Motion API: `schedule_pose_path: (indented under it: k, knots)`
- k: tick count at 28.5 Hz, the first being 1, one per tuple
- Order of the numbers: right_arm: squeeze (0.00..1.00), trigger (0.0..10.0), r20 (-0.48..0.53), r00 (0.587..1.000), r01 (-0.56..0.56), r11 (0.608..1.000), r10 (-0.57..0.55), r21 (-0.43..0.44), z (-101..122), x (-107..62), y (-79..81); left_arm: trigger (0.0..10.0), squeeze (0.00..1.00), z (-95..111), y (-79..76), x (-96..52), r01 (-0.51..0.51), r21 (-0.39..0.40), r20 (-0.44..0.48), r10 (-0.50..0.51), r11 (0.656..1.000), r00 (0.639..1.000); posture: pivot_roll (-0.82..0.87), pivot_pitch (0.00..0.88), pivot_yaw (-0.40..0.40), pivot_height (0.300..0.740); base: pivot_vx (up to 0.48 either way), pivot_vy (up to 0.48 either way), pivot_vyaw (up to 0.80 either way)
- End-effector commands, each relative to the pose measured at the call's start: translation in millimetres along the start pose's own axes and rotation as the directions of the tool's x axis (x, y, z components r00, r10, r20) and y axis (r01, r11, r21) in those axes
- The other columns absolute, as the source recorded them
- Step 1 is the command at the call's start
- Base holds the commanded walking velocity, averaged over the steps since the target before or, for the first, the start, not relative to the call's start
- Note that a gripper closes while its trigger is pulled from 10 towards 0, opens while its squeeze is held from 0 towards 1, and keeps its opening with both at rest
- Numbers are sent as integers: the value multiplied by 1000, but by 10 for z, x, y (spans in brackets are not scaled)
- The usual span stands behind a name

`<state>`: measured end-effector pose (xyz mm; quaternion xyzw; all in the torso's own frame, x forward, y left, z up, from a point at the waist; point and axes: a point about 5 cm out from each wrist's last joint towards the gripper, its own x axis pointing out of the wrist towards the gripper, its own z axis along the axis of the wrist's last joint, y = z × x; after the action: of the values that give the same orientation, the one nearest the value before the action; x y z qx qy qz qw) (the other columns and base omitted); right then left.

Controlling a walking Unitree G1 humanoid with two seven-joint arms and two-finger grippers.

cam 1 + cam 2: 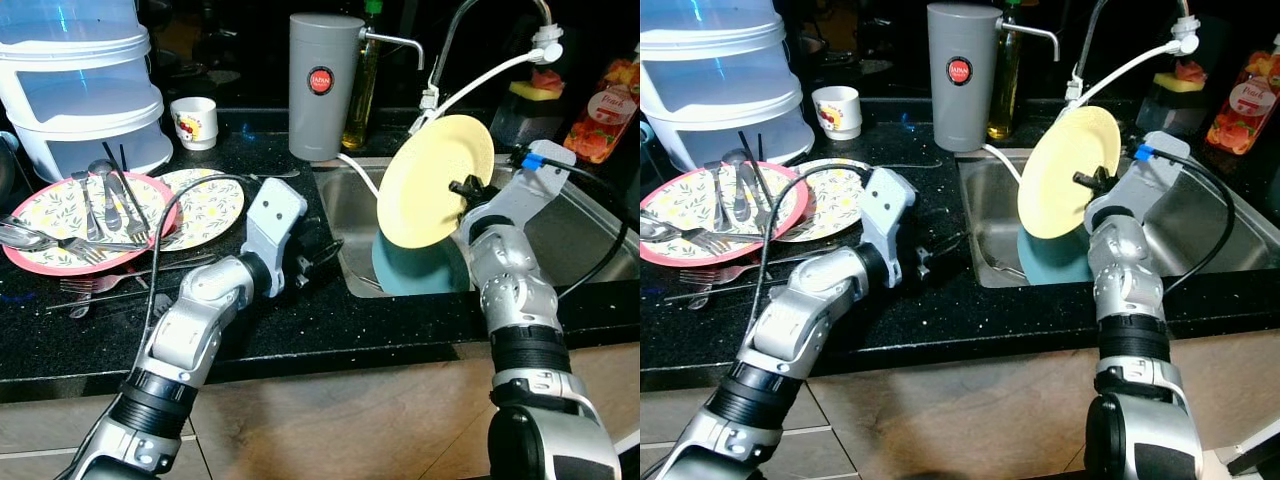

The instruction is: Kitchen organization

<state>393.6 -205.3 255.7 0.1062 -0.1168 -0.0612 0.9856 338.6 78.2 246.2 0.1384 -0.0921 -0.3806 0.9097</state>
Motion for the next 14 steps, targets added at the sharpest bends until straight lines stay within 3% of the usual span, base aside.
schedule_pose_path:
  k: [1, 2, 7, 8, 14]
  knots:
    - [804, 10000, -33, 999, -6, 999, 4, -36, -66, -10, -22, 10000, 0, 19, 17, -2, -6, 26, -19, 6, 1000, 1000, 113, 79, -22, 740, 0, 0, 0]
    - [1000, 10000, -48, 999, -4, 999, 1, -45, -96, -12, -26, 10000, 0, 25, 24, -1, -7, 19, -24, 7, 1000, 1000, 113, 79, -22, 740, 0, 0, 0]
    - [1000, 10000, -76, 997, 23, 997, -29, -79, -155, -9, -56, 10000, 0, 46, 64, -34, -39, 9, -35, 40, 999, 999, 115, 78, -23, 740, 0, 0, 0]
    - [0, 10000, -76, 997, 26, 996, -32, -82, -155, -4, -60, 10000, 0, 45, 81, -42, -53, 12, -40, 54, 998, 998, 114, 78, -24, 740, 0, 0, 0]
    - [0, 10000, -69, 997, 26, 997, -31, -76, -137, 15, -54, 10000, 0, 15, 237, -118, -176, 37, -82, 178, 984, 981, 115, 78, -28, 740, 0, 0, 0]
